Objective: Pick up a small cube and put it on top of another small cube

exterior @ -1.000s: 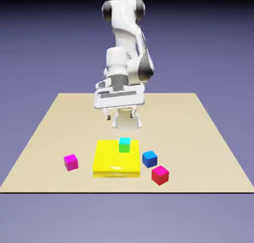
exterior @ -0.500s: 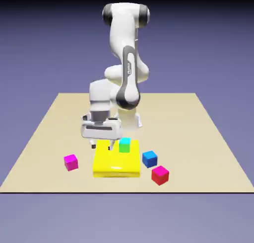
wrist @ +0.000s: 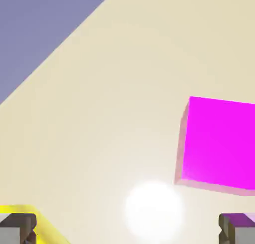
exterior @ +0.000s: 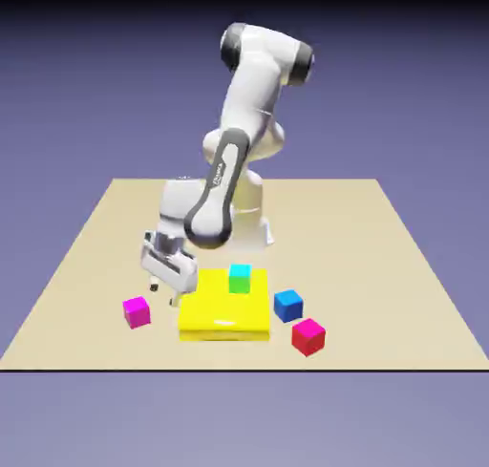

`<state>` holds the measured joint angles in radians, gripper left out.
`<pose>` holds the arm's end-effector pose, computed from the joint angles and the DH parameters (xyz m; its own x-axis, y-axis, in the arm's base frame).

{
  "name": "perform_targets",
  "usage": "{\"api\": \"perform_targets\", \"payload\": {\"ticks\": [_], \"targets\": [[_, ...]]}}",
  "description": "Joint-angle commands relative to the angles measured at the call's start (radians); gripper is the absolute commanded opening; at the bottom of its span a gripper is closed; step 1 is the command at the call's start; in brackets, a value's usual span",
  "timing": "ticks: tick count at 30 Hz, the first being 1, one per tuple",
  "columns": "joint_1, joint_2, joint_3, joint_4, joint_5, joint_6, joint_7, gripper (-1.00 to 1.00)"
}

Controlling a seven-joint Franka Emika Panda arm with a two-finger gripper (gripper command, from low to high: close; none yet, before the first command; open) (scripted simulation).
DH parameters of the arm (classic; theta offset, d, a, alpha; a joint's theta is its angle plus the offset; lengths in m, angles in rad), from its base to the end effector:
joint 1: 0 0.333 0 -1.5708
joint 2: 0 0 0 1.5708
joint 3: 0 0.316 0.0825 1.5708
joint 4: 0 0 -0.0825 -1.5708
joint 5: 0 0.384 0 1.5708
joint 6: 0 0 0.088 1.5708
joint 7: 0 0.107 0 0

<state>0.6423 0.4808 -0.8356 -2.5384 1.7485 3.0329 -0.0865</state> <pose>0.3591 -0.1857 0.1773 -0.1872 -0.9575 0.2194 -0.9505 0.1202 -0.2864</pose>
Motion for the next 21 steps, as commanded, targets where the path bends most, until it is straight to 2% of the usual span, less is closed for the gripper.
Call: {"api": "perform_targets", "payload": {"ticks": [1, 7, 15, 16, 21], "targets": [[0.016, 0.026, -0.021, 0.007, 0.044, 0.0, -0.021, 0.0], [0.092, 0.153, -0.122, 0.04, 0.255, -0.001, -0.121, 0.0], [-0.002, 0.426, -0.047, 0.169, 0.436, -0.157, -0.182, 0.0], [-0.002, 0.426, -0.047, 0.169, 0.436, -0.157, -0.182, -1.0], [0.048, 0.281, -0.086, 0.101, 0.34, -0.074, -0.15, -1.0]]}}
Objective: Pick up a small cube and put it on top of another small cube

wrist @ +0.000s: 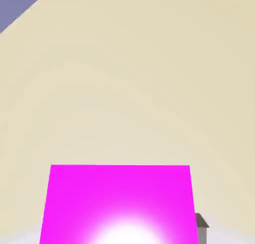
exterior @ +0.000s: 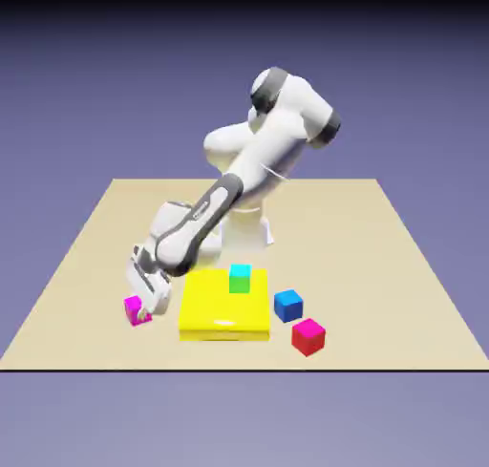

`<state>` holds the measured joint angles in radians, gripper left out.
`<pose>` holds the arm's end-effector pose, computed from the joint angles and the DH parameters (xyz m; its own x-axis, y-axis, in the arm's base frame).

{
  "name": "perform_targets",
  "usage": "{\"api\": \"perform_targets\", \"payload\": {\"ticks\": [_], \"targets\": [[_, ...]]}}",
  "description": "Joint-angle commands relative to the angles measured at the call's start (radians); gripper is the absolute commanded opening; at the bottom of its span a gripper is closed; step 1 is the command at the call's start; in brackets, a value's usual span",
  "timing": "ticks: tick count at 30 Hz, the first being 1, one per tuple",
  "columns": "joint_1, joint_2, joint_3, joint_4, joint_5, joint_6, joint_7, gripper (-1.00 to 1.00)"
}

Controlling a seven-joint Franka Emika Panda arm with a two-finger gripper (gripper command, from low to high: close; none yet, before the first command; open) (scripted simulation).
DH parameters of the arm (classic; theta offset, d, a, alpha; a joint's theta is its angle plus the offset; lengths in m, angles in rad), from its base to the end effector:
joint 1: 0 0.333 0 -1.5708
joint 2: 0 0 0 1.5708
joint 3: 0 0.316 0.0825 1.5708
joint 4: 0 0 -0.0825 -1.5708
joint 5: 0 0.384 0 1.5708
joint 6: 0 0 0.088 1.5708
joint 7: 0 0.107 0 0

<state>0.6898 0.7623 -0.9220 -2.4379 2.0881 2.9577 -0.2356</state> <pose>0.3541 -0.2153 0.1515 -0.2986 -0.8939 0.3342 -0.9246 0.1842 -0.3335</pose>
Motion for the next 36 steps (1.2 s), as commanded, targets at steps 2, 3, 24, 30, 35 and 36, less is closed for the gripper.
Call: {"api": "perform_targets", "payload": {"ticks": [2, 3, 24, 30, 35, 36], "targets": [[0.025, -0.072, -0.02, -0.034, -0.048, 0.042, 0.016, -1.0], [0.037, -0.109, -0.03, -0.052, -0.072, 0.063, 0.024, -1.0], [-0.056, -0.311, 0.16, 0.194, -0.875, -0.459, -0.743, -1.0], [-0.012, -0.348, 0.197, 0.208, -1.028, -0.6, -1.004, -1.0], [0.024, -0.379, 0.228, 0.218, -1.156, -0.717, -1.222, -1.0], [0.032, -0.385, 0.235, 0.221, -1.182, -0.741, -1.265, -1.0]]}}
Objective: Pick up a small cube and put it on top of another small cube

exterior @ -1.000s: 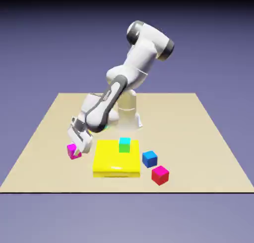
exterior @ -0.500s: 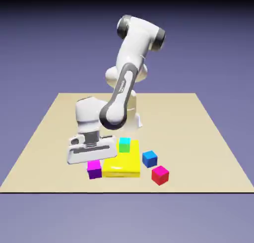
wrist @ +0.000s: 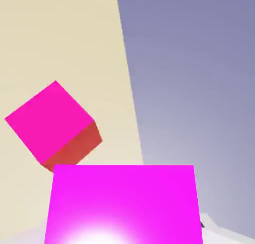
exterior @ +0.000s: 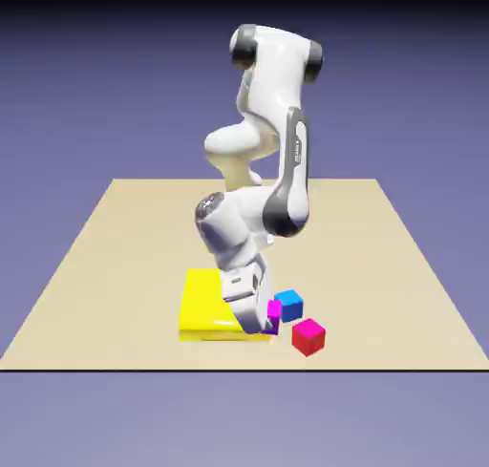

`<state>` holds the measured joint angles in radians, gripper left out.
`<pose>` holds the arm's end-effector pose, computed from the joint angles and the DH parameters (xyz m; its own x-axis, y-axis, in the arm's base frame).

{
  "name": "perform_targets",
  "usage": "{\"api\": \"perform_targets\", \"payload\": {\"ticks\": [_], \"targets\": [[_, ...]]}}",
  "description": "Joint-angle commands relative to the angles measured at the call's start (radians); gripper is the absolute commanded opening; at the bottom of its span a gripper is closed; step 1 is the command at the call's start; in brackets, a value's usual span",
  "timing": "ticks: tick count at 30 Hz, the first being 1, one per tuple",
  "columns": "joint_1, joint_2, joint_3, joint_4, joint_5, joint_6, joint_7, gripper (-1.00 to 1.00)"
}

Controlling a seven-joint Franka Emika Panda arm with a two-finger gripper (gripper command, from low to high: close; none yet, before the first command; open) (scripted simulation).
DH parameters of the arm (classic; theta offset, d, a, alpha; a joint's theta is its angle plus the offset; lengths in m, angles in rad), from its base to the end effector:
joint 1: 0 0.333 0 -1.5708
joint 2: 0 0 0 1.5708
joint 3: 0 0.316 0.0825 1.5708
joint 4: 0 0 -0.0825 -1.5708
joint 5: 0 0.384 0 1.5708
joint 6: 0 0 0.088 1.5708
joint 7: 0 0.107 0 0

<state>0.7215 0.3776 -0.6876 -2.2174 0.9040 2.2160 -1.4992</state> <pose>0.5249 0.0367 0.2244 0.6419 0.7135 0.2807 0.7629 -0.5575 -0.3274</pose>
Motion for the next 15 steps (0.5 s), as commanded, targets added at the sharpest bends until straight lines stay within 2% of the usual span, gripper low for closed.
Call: {"api": "perform_targets", "payload": {"ticks": [1, 6, 11, 12, 15], "targets": [[0.007, -0.006, 0.006, 0.002, -0.023, -0.023, -0.045, -1.0], [0.042, -0.039, 0.034, 0.015, -0.15, -0.133, -0.253, -1.0], [0.028, 0.089, 0.116, 0.001, -0.003, -0.039, -0.346, -1.0], [0.028, 0.089, 0.116, 0.001, -0.003, -0.039, -0.346, 1.0], [0.036, 0.017, 0.069, 0.008, -0.086, -0.092, -0.294, 1.0]]}}
